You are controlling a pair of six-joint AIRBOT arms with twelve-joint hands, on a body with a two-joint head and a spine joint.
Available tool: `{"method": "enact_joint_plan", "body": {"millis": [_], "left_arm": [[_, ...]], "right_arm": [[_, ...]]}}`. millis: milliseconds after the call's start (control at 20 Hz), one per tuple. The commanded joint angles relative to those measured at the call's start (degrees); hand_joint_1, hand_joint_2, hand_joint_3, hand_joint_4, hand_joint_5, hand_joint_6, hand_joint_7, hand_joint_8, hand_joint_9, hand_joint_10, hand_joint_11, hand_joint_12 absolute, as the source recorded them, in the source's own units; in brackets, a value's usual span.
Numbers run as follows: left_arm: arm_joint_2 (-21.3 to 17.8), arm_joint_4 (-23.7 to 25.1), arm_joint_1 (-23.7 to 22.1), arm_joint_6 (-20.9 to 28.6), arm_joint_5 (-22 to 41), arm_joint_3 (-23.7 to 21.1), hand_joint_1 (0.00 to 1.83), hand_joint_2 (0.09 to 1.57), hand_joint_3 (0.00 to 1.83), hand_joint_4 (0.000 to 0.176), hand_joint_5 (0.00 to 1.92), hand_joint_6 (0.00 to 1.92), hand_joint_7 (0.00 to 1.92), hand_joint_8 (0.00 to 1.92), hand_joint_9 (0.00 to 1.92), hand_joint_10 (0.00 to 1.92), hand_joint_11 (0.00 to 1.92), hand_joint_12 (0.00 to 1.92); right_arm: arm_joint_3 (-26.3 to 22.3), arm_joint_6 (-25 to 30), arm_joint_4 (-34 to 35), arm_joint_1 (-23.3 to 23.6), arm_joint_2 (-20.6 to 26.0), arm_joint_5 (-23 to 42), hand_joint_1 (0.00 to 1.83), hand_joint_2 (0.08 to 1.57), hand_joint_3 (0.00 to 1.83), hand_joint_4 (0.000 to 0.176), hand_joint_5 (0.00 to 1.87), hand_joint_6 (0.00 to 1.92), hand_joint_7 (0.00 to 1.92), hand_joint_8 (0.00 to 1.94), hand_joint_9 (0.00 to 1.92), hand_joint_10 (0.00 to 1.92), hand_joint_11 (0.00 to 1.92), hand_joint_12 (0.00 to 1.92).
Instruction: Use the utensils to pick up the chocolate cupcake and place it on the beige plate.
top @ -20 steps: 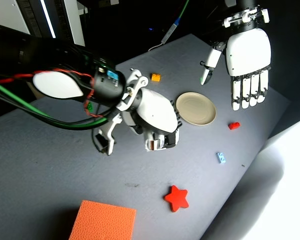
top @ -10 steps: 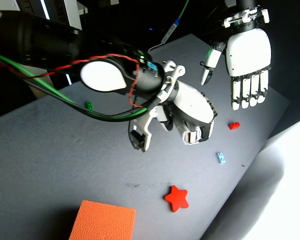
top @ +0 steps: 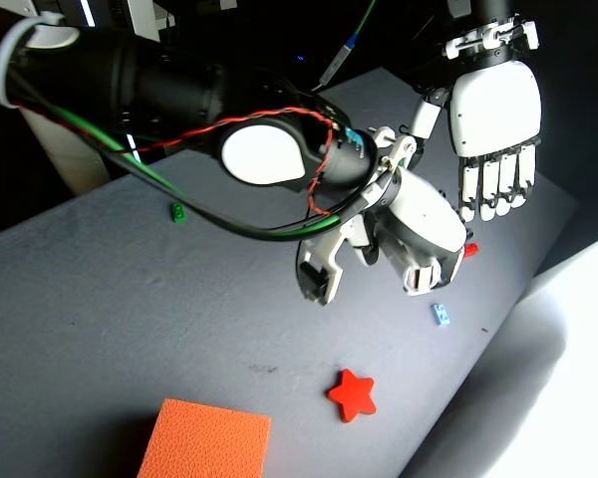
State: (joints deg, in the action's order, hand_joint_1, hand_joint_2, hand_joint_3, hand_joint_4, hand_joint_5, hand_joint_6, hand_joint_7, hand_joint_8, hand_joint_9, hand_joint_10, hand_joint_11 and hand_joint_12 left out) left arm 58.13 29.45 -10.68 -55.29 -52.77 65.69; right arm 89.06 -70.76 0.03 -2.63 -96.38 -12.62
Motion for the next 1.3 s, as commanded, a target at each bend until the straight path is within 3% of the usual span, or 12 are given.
{"method": "enact_joint_plan", "body": {"millis": [0, 100, 200, 450, 550, 600, 700, 800, 900, 1100, 1250], "left_arm": [[-0.07, 2.73, -0.60, -0.21, 2.49, 0.19, 0.16, 1.13, 0.00, 0.000, 0.18, 0.00, 0.14, 0.00, 0.12, 0.00, 0.00, 0.19], [0.00, 2.73, -0.60, -0.20, 2.45, 0.18, 0.14, 1.13, 0.00, 0.000, 0.14, 0.00, 0.13, 0.00, 0.10, 0.00, 0.00, 0.14], [0.04, 2.71, -0.63, -0.20, 2.42, 0.15, 0.20, 1.11, 0.00, 0.000, 0.19, 0.00, 0.17, 0.00, 0.14, 0.00, 0.00, 0.23], [0.08, 2.63, -0.66, -0.20, 2.42, 0.15, 0.19, 1.10, 0.00, 0.000, 0.19, 0.00, 0.19, 0.00, 0.14, 0.00, 0.00, 0.23], [0.11, 2.58, -0.66, -0.20, 2.42, 0.16, 0.21, 1.10, 0.00, 0.000, 0.21, 0.00, 0.23, 0.01, 0.19, 0.01, 0.00, 0.32], [0.12, 2.56, -0.66, -0.20, 2.42, 0.18, 0.19, 1.10, 0.00, 0.000, 0.19, 0.00, 0.20, 0.00, 0.18, 0.00, 0.00, 0.26], [0.18, 2.54, -0.66, -0.20, 2.43, 0.22, 0.18, 1.11, 0.00, 0.000, 0.17, 0.00, 0.19, 0.00, 0.18, 0.00, 0.00, 0.25], [0.20, 2.50, -0.70, -0.20, 2.42, 0.22, 0.18, 1.11, 0.00, 0.000, 0.17, 0.00, 0.19, 0.00, 0.18, 0.00, 0.00, 0.25], [0.19, 2.50, -0.70, -0.20, 2.43, 0.22, 0.19, 1.11, 0.00, 0.000, 0.17, 0.00, 0.18, 0.00, 0.21, 0.00, 0.00, 0.32], [0.13, 2.45, -0.67, -0.20, 2.46, 0.19, 0.16, 1.11, 0.00, 0.000, 0.16, 0.00, 0.16, 0.00, 0.15, 0.00, 0.00, 0.31], [0.03, 2.46, -0.55, -0.21, 2.53, 0.14, 0.18, 1.12, 0.00, 0.000, 0.16, 0.00, 0.14, 0.00, 0.15, 0.00, 0.00, 0.25]], "right_arm": [[0.74, 0.17, -0.02, 1.05, -0.34, 6.80, 1.32, 1.25, 0.01, 0.000, 0.69, 1.30, 0.68, 1.46, 0.74, 1.63, 0.80, 1.71], [1.98, 0.17, -0.03, 0.71, -2.20, 7.78, 1.33, 1.23, 0.00, 0.000, 0.70, 1.32, 0.73, 1.39, 0.77, 1.55, 0.86, 1.67], [3.43, 0.19, -0.03, 0.43, -3.90, 8.39, 1.33, 1.23, 0.00, 0.000, 0.68, 1.43, 0.73, 1.33, 0.80, 1.49, 0.88, 1.61], [6.93, 0.24, -0.02, -0.64, -7.16, 10.08, 1.30, 1.28, 0.01, 0.000, 0.61, 1.53, 0.63, 1.48, 0.71, 1.62, 0.81, 1.74], [7.92, 0.11, -0.03, -1.21, -7.94, 11.16, 1.31, 1.26, 0.00, 0.000, 0.62, 1.47, 0.65, 1.44, 0.77, 1.57, 0.88, 1.65], [8.37, -0.13, -0.03, -1.53, -8.27, 11.85, 1.32, 1.25, 0.00, 0.000, 0.64, 1.45, 0.69, 1.38, 0.78, 1.55, 0.85, 1.64], [9.23, -0.23, -0.03, -1.91, -8.86, 12.31, 1.30, 1.28, 0.01, 0.000, 0.65, 1.41, 0.61, 1.54, 0.67, 1.72, 0.70, 1.87], [9.48, -0.46, -0.03, -2.21, -9.10, 12.43, 1.31, 1.29, 0.00, 0.000, 0.66, 1.34, 0.60, 1.58, 0.65, 1.76, 0.66, 1.92], [9.46, -0.42, -0.03, -2.46, -9.16, 12.44, 1.32, 1.25, 0.00, 0.000, 0.67, 1.42, 0.69, 1.40, 0.74, 1.58, 0.80, 1.72], [9.45, -0.42, -0.02, -2.56, -9.14, 12.30, 1.32, 1.25, 0.00, 0.000, 0.72, 1.31, 0.66, 1.47, 0.72, 1.62, 0.81, 1.74], [9.33, -0.36, -0.02, -2.68, -8.91, 11.42, 1.31, 1.26, 0.00, 0.000, 0.70, 1.36, 0.65, 1.49, 0.70, 1.64, 0.77, 1.75]]}}
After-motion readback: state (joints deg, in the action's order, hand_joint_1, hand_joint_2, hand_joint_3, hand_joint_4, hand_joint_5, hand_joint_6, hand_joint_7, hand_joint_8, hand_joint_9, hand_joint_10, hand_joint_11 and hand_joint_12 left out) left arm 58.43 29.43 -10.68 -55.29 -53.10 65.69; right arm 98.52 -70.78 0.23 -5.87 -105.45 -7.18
